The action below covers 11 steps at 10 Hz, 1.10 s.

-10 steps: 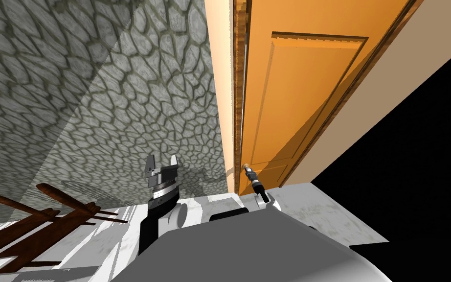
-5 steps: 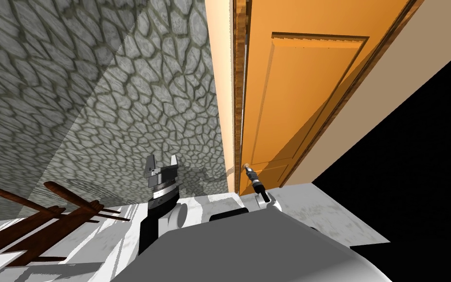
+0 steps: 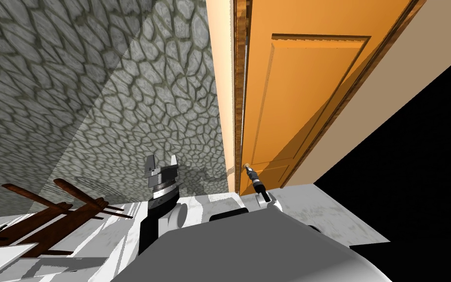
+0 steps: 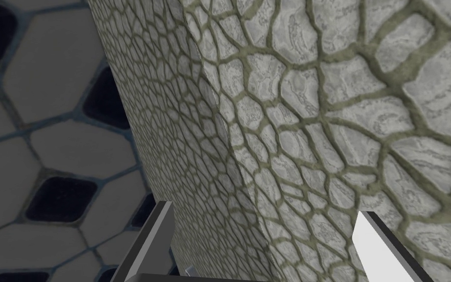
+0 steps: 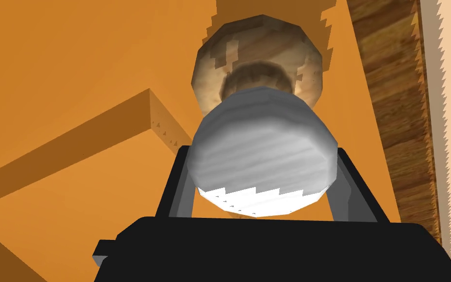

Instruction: Pull the door open

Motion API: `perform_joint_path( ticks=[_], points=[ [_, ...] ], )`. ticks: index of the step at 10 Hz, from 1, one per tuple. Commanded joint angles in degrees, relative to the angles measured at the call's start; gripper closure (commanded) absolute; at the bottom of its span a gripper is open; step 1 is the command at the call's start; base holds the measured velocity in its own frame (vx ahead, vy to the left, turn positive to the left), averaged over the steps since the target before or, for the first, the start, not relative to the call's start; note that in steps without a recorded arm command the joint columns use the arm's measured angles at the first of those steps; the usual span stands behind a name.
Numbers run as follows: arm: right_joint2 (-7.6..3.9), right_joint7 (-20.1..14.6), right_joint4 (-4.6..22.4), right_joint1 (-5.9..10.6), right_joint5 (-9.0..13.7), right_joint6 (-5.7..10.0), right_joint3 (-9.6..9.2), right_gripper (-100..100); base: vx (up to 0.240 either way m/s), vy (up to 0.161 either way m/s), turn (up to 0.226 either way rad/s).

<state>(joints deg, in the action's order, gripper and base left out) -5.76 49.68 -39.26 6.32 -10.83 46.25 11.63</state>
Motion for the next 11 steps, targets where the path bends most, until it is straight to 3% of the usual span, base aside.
perform_joint_path(
  ticks=[1, 6, 9, 10, 11],
  points=[
    [0.84, -2.8, 0.7, -0.23, 0.4, 0.10, -1.21, 100, -0.022, -0.007, 0.028],
    [0.10, -9.5, 1.0, -0.17, 2.4, 0.31, -2.29, 100, -0.019, 0.001, 0.037],
    [0.10, -9.7, 1.0, -0.17, 2.4, 0.31, -2.29, 100, -0.007, -0.002, 0.006],
    [-0.16, -12.1, 1.1, -0.14, 3.1, 0.38, -2.68, 100, -0.013, -0.003, 0.051],
    [-0.16, -12.1, 1.1, -0.14, 3.1, 0.38, -2.68, 100, -0.026, 0.012, 0.053]
  ],
)
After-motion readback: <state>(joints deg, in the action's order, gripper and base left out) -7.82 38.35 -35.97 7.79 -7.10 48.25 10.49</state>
